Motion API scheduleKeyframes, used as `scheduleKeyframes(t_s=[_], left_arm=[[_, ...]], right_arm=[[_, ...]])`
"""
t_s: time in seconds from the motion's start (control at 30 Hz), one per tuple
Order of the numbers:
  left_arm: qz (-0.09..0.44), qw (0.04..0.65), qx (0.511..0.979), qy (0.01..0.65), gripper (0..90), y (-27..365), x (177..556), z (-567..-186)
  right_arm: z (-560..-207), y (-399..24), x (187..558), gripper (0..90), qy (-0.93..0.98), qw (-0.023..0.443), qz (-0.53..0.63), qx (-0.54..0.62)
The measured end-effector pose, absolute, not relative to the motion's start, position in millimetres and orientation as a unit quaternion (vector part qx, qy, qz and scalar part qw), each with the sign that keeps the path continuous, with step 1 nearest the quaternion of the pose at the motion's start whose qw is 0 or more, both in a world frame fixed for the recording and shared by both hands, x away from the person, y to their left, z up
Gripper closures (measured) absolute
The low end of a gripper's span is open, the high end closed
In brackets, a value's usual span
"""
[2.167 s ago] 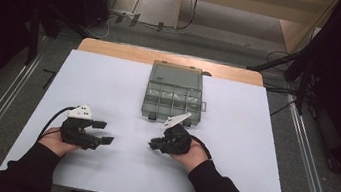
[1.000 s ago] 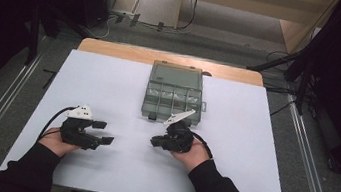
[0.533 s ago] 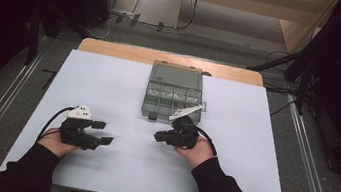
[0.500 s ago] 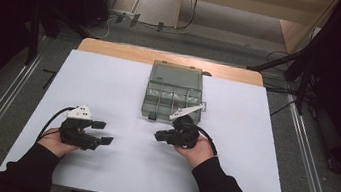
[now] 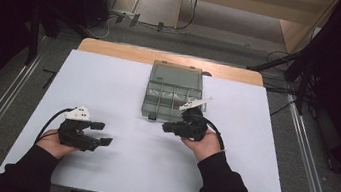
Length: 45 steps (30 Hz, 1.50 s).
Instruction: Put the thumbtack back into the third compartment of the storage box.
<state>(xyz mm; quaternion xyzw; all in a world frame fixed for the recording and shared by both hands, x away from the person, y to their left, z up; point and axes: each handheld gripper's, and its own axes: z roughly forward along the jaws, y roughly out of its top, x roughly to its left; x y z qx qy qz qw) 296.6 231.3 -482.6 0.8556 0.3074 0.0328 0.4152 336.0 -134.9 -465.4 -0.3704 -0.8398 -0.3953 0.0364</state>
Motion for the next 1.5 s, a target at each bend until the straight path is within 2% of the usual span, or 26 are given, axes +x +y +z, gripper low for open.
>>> scheduleKeyframes(t_s=[0.57,1.5], left_arm=[[0.035,0.415,0.852,0.318,30.7,233.3,292.7,-483.1],[0.038,0.417,0.846,0.329,30.7,237.8,288.6,-484.4]], right_arm=[[-454.4,-151.5,360.7,83.8,-0.823,0.021,-0.4,-0.402],[-448.1,-156.1,398.7,83.8,-0.813,-0.013,-0.391,-0.431]])
